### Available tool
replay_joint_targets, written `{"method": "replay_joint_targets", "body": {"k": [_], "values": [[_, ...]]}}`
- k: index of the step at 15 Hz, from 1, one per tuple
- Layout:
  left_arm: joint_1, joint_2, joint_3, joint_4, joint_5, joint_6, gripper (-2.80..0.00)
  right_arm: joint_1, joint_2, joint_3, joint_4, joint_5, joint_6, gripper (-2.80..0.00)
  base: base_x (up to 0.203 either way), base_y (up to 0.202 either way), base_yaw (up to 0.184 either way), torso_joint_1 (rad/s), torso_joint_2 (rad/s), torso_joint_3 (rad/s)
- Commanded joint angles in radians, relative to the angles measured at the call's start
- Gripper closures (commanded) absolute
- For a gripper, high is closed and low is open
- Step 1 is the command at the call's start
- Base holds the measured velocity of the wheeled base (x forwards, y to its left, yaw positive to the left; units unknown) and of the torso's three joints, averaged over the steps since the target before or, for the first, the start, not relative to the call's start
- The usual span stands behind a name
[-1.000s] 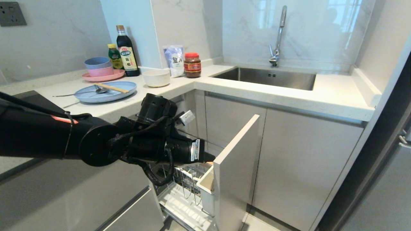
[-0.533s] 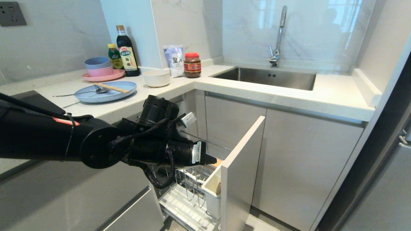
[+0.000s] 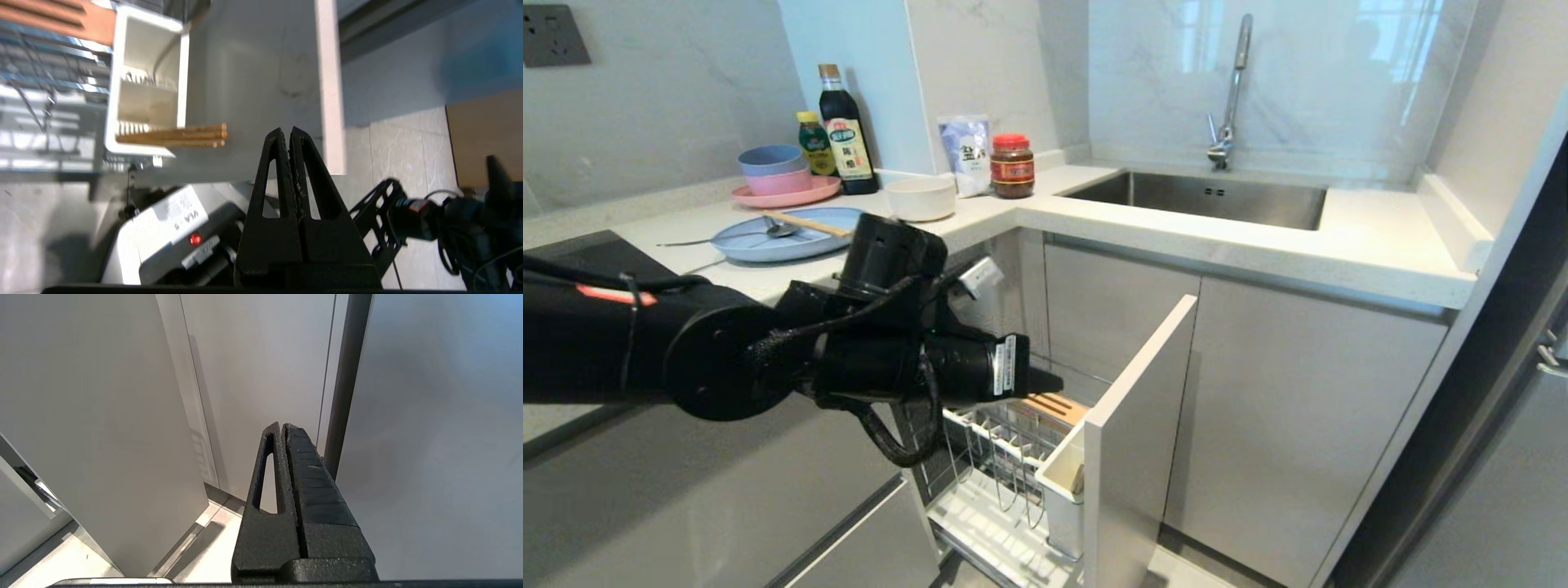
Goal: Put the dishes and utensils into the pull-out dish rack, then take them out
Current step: Pick up the chopsticks and place it in the cupboard
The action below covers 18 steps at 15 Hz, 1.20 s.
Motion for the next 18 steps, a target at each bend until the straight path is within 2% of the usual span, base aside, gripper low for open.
{"method": "replay_joint_targets", "body": {"k": [1, 3, 6, 8, 10, 12, 18], "values": [[0.029, -0.107, -0.005, -0.003, 0.012, 0.0, 0.0, 0.0, -0.004, 0.002, 0.0, 0.0, 0.001, 0.0, 0.0, 0.0, 0.0, 0.0, 0.0, 0.0], [0.042, -0.195, -0.014, -0.004, 0.073, 0.02, 0.0, 0.0, -0.004, 0.002, 0.0, 0.0, 0.001, 0.0, 0.0, 0.0, 0.0, 0.0, 0.0, 0.0], [0.057, -0.301, -0.018, -0.005, 0.218, 0.108, 0.0, 0.0, -0.004, 0.002, 0.0, 0.0, 0.001, 0.0, 0.0, 0.0, 0.0, 0.0, 0.0, 0.0], [0.069, -0.368, -0.024, -0.005, 0.274, 0.143, 0.0, 0.0, -0.004, 0.002, 0.0, 0.0, 0.0, 0.0, 0.0, 0.0, 0.0, 0.0, 0.0, 0.0], [0.116, -0.421, -0.037, -0.005, 0.317, 0.199, 0.0, 0.0, -0.003, 0.002, 0.0, 0.0, 0.0, 0.0, 0.0, 0.0, 0.0, 0.0, 0.0, 0.0], [0.196, -0.471, -0.062, -0.005, 0.334, 0.233, 0.0, 0.0, -0.004, 0.002, 0.0, 0.0, 0.0, 0.0, 0.0, 0.0, 0.0, 0.0, 0.0, 0.0], [0.418, -0.639, -0.149, 0.003, 0.339, 0.26, 0.0, 0.0, -0.004, 0.002, 0.0, 0.0, 0.0, 0.0, 0.0, 0.0, 0.0, 0.0, 0.0, 0.0]]}}
